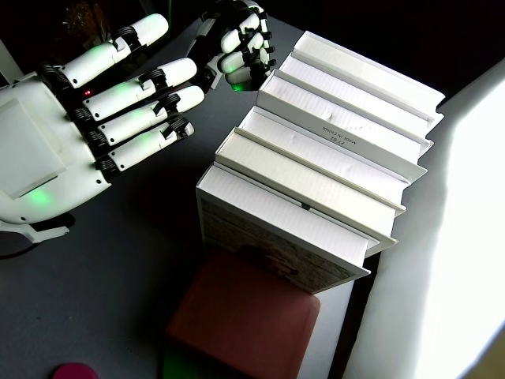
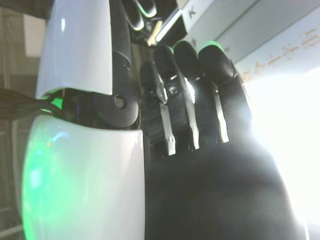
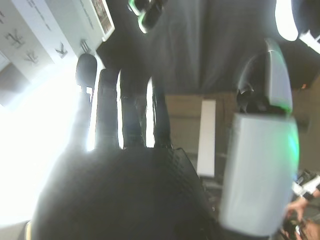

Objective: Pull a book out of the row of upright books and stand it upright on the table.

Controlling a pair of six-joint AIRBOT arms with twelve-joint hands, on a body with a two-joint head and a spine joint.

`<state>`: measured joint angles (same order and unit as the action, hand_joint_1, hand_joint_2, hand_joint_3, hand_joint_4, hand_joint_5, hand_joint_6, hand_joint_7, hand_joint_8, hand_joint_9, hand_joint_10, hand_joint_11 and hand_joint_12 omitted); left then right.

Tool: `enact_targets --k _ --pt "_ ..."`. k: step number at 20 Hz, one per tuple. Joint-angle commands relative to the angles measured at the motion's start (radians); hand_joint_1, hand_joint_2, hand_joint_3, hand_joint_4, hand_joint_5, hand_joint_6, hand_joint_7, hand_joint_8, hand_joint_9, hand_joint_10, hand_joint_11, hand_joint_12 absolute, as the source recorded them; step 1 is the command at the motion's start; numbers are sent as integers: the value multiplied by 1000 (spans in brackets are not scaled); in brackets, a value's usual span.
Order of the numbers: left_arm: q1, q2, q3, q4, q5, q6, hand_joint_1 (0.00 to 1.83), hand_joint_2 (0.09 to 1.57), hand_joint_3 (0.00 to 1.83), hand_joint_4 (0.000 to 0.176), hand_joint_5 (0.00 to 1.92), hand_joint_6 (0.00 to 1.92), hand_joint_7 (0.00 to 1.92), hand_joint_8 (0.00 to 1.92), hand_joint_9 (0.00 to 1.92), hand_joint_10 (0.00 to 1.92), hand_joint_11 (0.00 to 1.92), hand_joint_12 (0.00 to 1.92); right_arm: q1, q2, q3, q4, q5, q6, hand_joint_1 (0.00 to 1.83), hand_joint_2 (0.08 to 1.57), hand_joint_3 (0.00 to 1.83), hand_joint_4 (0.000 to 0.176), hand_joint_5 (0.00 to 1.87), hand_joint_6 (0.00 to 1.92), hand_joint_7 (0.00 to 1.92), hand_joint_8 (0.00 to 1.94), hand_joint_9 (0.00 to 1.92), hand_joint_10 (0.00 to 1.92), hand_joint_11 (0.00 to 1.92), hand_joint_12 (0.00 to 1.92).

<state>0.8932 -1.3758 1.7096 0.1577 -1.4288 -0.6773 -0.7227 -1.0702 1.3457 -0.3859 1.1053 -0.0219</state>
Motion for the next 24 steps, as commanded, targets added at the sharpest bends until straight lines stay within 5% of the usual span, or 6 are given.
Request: enact_targets --k 1,10,16,19,21,24 --pt "-11 1 -1 -55 -103 -9 1002 879 14 0 571 29 628 13 621 118 232 1328 9 -2 -1 65 109 10 1046 1005 12 53 476 6 455 0 456 94 8 1698" --pt "-3 10 -9 -67 -112 -9 1068 887 2 11 546 0 508 0 560 17 8 1588 22 35 -21 66 93 -52 753 1072 3 47 540 4 350 0 394 59 0 1648" --pt "40 26 -32 -121 -133 -9 1119 883 1 11 568 11 538 8 541 10 0 1595 134 98 -26 8 -5 -98 687 1235 15 92 281 9 1 0 0 0 0 75" --pt "42 36 -43 -125 -141 -9 1096 885 2 12 539 0 451 0 479 0 0 1485 216 110 -20 -63 -94 -99 578 1200 0 76 336 33 1 0 0 0 0 0" --pt "42 35 -43 -125 -144 -9 1123 879 0 11 544 4 483 15 498 11 0 1470 259 105 -9 -97 -135 -99 484 1180 0 136 445 61 0 0 0 0 0 0" --pt "45 37 -46 -125 -143 -9 1114 884 0 25 561 10 499 16 524 21 0 1441 293 78 26 -123 -182 -99 509 1198 0 85 575 37 1 0 0 0 0 0"
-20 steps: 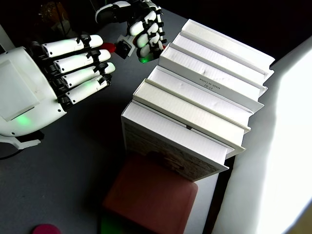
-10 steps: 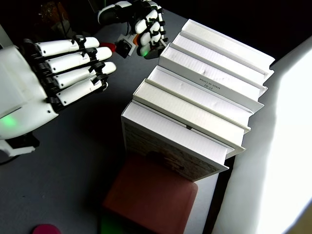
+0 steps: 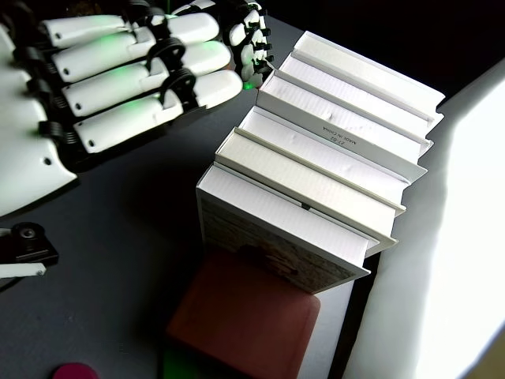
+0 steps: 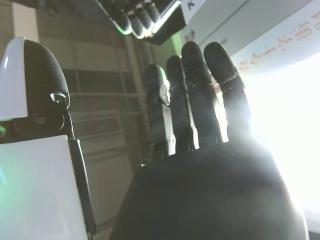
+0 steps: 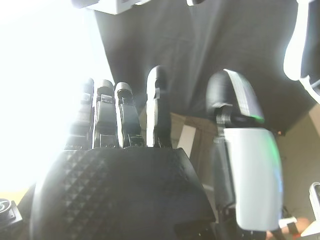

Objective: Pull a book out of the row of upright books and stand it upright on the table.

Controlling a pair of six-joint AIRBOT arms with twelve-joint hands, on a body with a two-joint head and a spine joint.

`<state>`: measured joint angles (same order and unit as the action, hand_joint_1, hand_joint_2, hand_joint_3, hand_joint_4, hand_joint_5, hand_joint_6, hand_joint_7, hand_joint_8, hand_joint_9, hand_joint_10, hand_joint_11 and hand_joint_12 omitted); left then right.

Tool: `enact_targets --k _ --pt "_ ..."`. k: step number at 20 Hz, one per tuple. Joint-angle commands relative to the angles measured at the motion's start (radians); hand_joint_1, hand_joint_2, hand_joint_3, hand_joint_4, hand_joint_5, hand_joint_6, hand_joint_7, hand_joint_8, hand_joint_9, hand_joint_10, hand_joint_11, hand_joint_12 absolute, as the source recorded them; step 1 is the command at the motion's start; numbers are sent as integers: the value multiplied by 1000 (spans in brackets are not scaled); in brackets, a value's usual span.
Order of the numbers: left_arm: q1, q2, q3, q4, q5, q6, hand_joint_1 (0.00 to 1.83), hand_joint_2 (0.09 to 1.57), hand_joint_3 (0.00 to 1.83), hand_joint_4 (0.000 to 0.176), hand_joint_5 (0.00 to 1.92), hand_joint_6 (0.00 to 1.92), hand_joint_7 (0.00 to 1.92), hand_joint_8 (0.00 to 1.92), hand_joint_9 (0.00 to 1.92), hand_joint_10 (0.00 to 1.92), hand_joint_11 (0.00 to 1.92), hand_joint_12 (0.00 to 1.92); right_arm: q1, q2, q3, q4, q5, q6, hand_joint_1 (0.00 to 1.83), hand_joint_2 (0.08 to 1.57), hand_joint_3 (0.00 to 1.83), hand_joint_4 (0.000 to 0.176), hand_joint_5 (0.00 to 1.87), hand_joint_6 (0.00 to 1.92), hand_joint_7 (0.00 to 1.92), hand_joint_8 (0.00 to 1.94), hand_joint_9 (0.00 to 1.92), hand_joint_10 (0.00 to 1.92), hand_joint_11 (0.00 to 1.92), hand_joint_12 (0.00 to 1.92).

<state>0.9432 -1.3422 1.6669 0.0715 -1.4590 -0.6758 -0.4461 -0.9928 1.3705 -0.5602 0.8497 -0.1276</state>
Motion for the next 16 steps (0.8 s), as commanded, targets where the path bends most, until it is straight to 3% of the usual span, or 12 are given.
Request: enact_targets --k 1,3,4,5,6,7,9,11,14,15,16 --pt "-6 4 -3 -39 -113 -11 1118 882 0 25 563 11 503 17 513 16 0 1441 24 -3 8 47 61 7 486 1166 0 42 605 46 0 0 0 0 0 0" --pt "-6 7 -6 -39 -117 -11 1127 872 0 16 565 11 470 2 498 9 0 1441 44 -14 30 32 19 7 496 1134 0 4 641 51 0 0 0 0 0 0" --pt "-5 8 -7 -39 -117 -11 1122 879 0 9 566 11 467 1 506 12 0 1467 47 -18 37 30 10 7 519 1137 0 17 658 28 0 0 0 0 0 0" --pt "-5 9 -9 -39 -118 -11 1122 883 0 3 572 12 464 0 516 15 0 1497 48 -21 46 29 -2 7 530 1147 0 46 670 26 0 0 0 0 0 0" --pt "-5 9 -9 -39 -119 -11 1109 884 1 0 578 13 458 0 533 21 0 1550 49 -21 50 29 -9 7 548 1155 2 64 687 28 0 0 0 0 0 0" --pt "-5 11 -11 -39 -121 -11 1102 884 1 7 571 9 440 0 522 16 0 1557 52 -21 58 29 -21 7 482 1158 3 97 665 16 0 0 0 0 0 0" --pt "-6 18 -16 -40 -124 -11 1091 899 6 0 551 1 464 11 516 13 0 1578 61 -21 68 29 -35 3 470 1143 0 121 666 14 0 0 0 0 0 0" --pt "-8 22 -20 -40 -128 -11 1089 903 6 4 557 5 496 19 530 19 0 1596 72 -21 76 29 -50 -1 491 1168 8 106 630 1 0 0 0 0 0 0" --pt "-8 22 -21 -41 -134 -11 1077 893 0 0 558 5 491 10 554 32 0 1622 93 -28 91 29 -70 -19 594 1188 8 127 653 10 0 0 0 0 0 0" --pt "-8 22 -23 -41 -136 -11 1085 892 0 11 563 7 514 17 549 32 0 1602 94 -28 99 29 -73 -19 617 1180 3 101 641 4 0 0 0 0 0 0" --pt "-8 24 -26 -41 -137 -11 1085 892 0 11 563 7 514 17 549 32 0 1602 98 -28 102 30 -79 -19 617 1180 3 101 641 4 0 0 0 0 0 0"
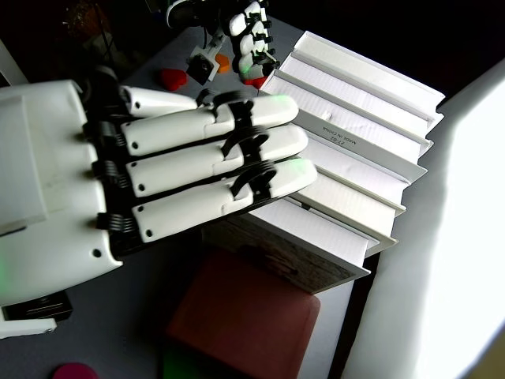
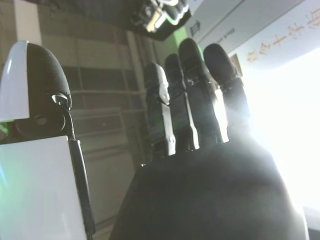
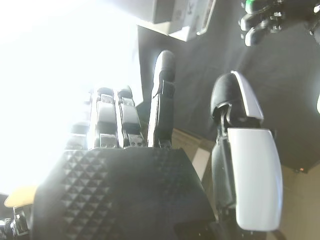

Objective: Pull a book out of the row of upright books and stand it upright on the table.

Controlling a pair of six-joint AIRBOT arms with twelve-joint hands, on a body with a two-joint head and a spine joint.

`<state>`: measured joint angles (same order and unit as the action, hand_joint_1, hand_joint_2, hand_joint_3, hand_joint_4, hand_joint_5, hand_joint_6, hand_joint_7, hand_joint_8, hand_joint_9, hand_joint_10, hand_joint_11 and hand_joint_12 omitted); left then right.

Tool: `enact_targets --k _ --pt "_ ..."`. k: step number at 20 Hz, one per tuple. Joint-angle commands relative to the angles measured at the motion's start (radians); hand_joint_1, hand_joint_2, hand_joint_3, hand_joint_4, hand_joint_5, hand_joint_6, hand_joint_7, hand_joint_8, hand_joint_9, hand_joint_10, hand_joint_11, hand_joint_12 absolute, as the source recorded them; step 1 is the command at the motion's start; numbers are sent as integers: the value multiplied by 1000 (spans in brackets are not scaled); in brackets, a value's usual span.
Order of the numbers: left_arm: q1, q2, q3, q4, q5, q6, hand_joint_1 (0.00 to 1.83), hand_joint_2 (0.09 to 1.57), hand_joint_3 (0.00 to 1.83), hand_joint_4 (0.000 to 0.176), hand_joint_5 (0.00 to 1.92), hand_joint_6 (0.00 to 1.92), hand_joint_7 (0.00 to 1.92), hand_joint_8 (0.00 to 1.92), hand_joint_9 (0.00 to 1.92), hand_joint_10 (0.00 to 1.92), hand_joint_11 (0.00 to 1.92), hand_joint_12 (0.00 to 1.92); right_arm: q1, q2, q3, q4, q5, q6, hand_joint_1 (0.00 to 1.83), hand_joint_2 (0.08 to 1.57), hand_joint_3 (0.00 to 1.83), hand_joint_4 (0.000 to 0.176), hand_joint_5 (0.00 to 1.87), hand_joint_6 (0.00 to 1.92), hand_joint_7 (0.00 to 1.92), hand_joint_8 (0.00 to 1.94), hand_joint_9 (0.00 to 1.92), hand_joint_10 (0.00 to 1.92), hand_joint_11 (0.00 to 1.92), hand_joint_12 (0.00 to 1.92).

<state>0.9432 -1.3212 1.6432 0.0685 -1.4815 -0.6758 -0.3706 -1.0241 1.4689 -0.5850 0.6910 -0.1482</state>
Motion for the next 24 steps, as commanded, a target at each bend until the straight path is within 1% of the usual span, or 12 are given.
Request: enact_targets --k 1,4,6,8,10,11,15,17,18,20,22,24 --pt "-9 3 -5 -38 -117 -11 1086 892 0 14 564 7 519 18 548 32 0 1598 23 3 7 62 79 2 622 1178 2 96 638 2 0 0 0 0 0 0" --pt "-7 0 -5 -39 -119 -11 1079 898 2 18 565 7 494 7 537 28 0 1593 25 2 10 62 87 2 607 1180 2 79 614 0 0 0 0 0 0 0" --pt "-11 1 -5 -39 -121 -11 1078 890 0 22 572 10 521 18 539 29 0 1595 35 -7 18 50 85 2 658 1177 0 43 610 0 0 0 0 0 0 0" --pt "-14 1 -6 -37 -124 -11 1084 886 0 19 569 8 510 22 546 32 0 1589 37 -12 23 61 85 2 658 1110 0 51 648 12 0 0 0 0 0 0" --pt "-16 -1 -8 -36 -124 -11 1079 879 0 6 560 3 526 18 548 31 0 1531 37 -23 21 61 89 2 670 1118 0 101 664 15 0 0 0 0 0 0" --pt "-16 -1 -9 -36 -126 -11 1070 881 0 2 552 0 518 13 548 31 0 1524 37 -30 18 61 96 2 665 1124 0 76 661 13 0 0 0 0 0 0" --pt "-9 5 -15 -47 -131 -11 978 958 27 0 580 11 599 35 606 52 0 1564 35 -66 16 49 118 1 582 1190 20 75 660 7 0 0 0 0 0 0" --pt "-3 3 -15 -52 -134 -11 932 995 26 0 594 15 644 44 633 63 0 1513 28 -83 25 50 130 1 569 1194 18 120 650 2 0 0 0 0 0 0" --pt "0 3 -16 -55 -138 -11 930 990 17 0 639 32 649 41 653 73 0 1490 24 -93 32 53 135 1 617 1184 11 107 655 4 0 0 0 0 0 0" --pt "3 3 -17 -56 -139 -11 957 982 8 0 686 47 633 28 673 85 0 1512 11 -109 47 68 143 1 649 1171 3 33 681 12 0 0 0 0 0 0" --pt "3 3 -17 -56 -140 -11 966 1004 12 0 701 47 591 8 697 101 16 1500 9 -111 52 70 143 2 609 1184 7 0 684 10 0 0 0 0 0 0" --pt "3 2 -17 -56 -142 -11 966 1007 8 0 715 47 599 8 720 118 56 1479 9 -111 58 70 142 2 661 1180 2 0 706 16 0 0 0 0 0 0"
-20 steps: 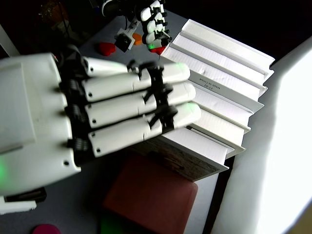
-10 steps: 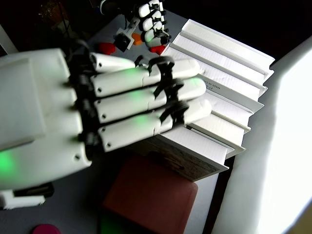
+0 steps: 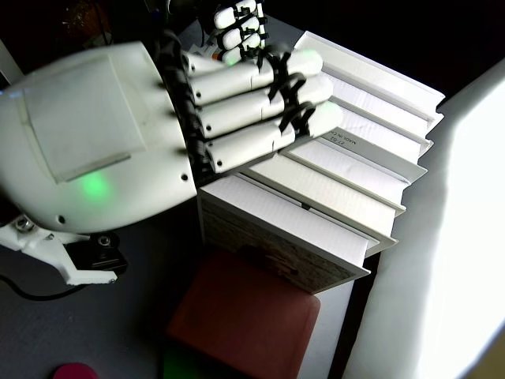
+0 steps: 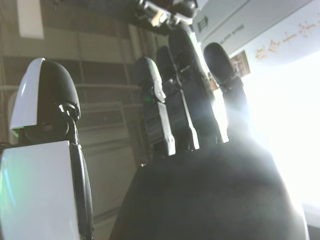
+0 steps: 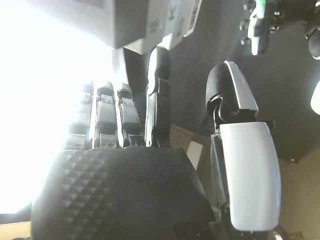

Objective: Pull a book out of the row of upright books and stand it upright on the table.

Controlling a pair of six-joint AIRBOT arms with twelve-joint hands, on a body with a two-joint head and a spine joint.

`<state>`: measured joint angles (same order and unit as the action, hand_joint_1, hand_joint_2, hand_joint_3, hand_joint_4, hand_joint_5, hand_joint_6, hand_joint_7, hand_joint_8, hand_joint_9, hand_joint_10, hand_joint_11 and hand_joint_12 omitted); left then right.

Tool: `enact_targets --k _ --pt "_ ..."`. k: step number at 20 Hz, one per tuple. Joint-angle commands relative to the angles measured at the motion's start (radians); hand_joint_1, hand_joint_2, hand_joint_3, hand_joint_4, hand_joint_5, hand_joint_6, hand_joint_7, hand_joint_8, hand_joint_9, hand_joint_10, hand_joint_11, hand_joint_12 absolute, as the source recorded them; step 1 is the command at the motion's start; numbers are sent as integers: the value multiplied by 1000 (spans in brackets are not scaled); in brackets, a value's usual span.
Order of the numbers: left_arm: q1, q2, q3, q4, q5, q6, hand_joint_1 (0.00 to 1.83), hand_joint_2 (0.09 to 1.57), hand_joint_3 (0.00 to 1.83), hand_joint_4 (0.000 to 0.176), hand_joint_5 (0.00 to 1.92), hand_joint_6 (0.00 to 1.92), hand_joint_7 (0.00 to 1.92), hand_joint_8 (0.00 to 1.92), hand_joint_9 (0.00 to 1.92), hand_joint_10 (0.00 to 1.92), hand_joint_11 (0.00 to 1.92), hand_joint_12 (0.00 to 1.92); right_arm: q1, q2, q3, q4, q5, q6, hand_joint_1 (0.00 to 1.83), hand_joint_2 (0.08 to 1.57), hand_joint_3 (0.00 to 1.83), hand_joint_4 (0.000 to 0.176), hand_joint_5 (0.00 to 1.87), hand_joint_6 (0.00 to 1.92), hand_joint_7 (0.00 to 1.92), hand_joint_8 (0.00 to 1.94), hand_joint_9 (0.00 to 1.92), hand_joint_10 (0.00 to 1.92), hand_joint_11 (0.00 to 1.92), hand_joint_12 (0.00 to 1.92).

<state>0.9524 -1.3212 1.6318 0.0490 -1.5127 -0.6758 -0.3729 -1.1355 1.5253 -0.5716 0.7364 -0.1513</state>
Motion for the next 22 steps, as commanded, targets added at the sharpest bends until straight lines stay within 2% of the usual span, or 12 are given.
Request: enact_targets --k 1,9,10,11,12,13,15,16,19,20,21,22 --pt "-7 1 -5 -37 -110 -11 976 1005 4 0 731 49 609 10 732 128 90 1448 11 2 5 57 96 5 619 1186 5 0 708 14 0 0 0 0 0 0" --pt "-17 -1 -3 -25 -111 -11 997 1005 0 0 740 39 620 11 731 152 122 1388 17 -9 35 62 86 4 701 1237 10 0 593 9 0 0 0 0 0 0" --pt "-17 -1 -3 -25 -111 -11 1016 1004 0 0 745 37 623 10 721 162 110 1405 17 -10 39 62 79 5 681 1241 10 23 588 6 0 0 0 0 0 0" --pt "-17 -2 -3 -25 -112 -11 1018 1009 2 0 744 34 620 7 706 170 73 1428 17 -10 45 66 73 5 698 1241 8 22 572 2 0 0 0 0 0 0" --pt "-17 -2 -3 -25 -114 -11 1020 1010 2 0 747 35 624 8 706 174 65 1430 17 -12 51 75 68 5 714 1251 10 0 556 0 0 0 0 0 0 0" --pt "-17 -2 -4 -25 -114 -11 1021 1005 0 0 745 32 627 8 701 184 80 1407 17 -16 56 82 65 5 653 1249 9 32 538 0 0 0 0 0 0 0" --pt "-16 -2 -4 -25 -117 -11 1023 1007 0 0 754 30 637 9 686 207 119 1370 15 -31 73 90 54 5 749 1227 0 53 619 27 0 0 0 0 0 0" --pt "-16 -2 -4 -24 -118 -11 1015 1015 4 0 747 26 629 5 675 207 106 1364 13 -35 77 90 50 5 769 1220 0 47 640 30 0 0 0 0 0 0" --pt "-16 -4 -3 -25 -119 -11 1001 1013 2 0 743 23 633 6 679 217 130 1371 -1 -45 87 102 38 5 779 1188 0 46 676 31 0 0 0 0 0 0" --pt "-16 -5 -3 -25 -119 -11 999 1014 1 0 753 25 634 6 663 227 142 1351 -2 -45 87 103 38 5 723 1185 0 51 675 27 0 0 0 0 0 0" --pt "-16 -6 -2 -25 -119 -11 1003 1010 0 0 756 25 641 8 654 229 138 1340 -3 -47 89 104 36 5 698 1182 0 41 676 23 0 0 0 0 0 0" --pt "-16 -8 -1 -25 -119 -11 1008 1009 0 0 761 25 639 7 651 232 153 1320 -4 -51 90 104 33 5 697 1189 0 62 671 19 0 0 0 0 0 0"
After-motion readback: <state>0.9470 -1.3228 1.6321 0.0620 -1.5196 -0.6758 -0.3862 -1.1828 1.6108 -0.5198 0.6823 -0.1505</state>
